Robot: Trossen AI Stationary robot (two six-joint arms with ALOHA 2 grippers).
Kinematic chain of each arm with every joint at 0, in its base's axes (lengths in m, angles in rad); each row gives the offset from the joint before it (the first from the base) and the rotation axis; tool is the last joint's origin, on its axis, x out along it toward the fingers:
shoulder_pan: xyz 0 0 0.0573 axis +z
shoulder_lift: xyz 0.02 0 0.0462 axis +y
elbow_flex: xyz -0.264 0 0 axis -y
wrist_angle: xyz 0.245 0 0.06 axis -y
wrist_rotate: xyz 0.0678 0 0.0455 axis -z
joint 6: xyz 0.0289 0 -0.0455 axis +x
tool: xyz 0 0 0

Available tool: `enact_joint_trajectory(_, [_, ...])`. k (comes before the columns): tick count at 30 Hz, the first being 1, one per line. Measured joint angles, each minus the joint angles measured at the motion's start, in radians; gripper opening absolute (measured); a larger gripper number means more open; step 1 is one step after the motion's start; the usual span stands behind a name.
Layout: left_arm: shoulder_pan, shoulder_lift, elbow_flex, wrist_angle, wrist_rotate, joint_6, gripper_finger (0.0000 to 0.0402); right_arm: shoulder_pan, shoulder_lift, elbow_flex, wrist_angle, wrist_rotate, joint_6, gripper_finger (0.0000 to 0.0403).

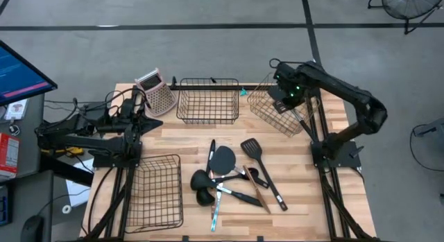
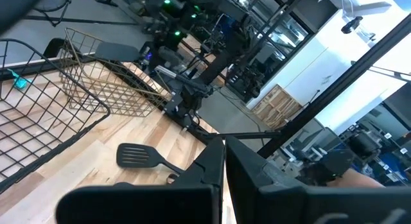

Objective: Pick & Place Kitchen Items
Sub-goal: Put the black spatula into the brown wire basket

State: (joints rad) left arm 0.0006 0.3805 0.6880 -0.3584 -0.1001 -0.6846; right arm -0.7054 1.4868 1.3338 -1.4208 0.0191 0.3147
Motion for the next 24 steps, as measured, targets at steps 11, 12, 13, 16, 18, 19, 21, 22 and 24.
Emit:
enact_joint_trajectory(11, [0.0,0.0,0.0,0.0,0.0,0.0,0.0001,-0.031,0.123,0.0,0.017,-0.02,-0.077,0.0063])
enact_joint_trajectory(12, [0.0,0.0,0.0,0.0,0.0,0.0,0.0001,-0.031,0.133,0.0,0.019,-0.02,-0.08,0.0063])
enact_joint_trajectory(13, [0.0,0.0,0.0,0.0,0.0,0.0,0.0001,-0.031,0.141,0.0,0.019,-0.02,-0.083,0.0063])
enact_joint_trajectory(16, [0.0,0.0,0.0,0.0,0.0,0.0,0.0001,-0.031,0.161,0.0,0.02,-0.02,-0.096,0.0063])
enact_joint_trajectory(18, [0.0,0.0,0.0,0.0,0.0,0.0,0.0001,-0.031,0.173,0.0,0.027,-0.02,-0.105,0.0063])
enact_joint_trajectory(19, [0.0,0.0,0.0,0.0,0.0,0.0,0.0001,-0.031,0.18,0.0,0.031,-0.02,-0.106,0.0063])
enact_joint_trajectory(21, [0.0,0.0,0.0,0.0,0.0,0.0,0.0001,-0.031,0.189,0.0,0.043,-0.019,-0.106,0.0063])
enact_joint_trajectory(22, [0.0,0.0,0.0,0.0,0.0,0.0,0.0001,-0.031,0.19,0.0,0.049,-0.019,-0.107,0.0064])
enact_joint_trajectory(24, [0.0,0.0,0.0,0.0,0.0,0.0,0.0001,-0.031,0.188,0.0,0.067,-0.018,-0.108,0.0072])
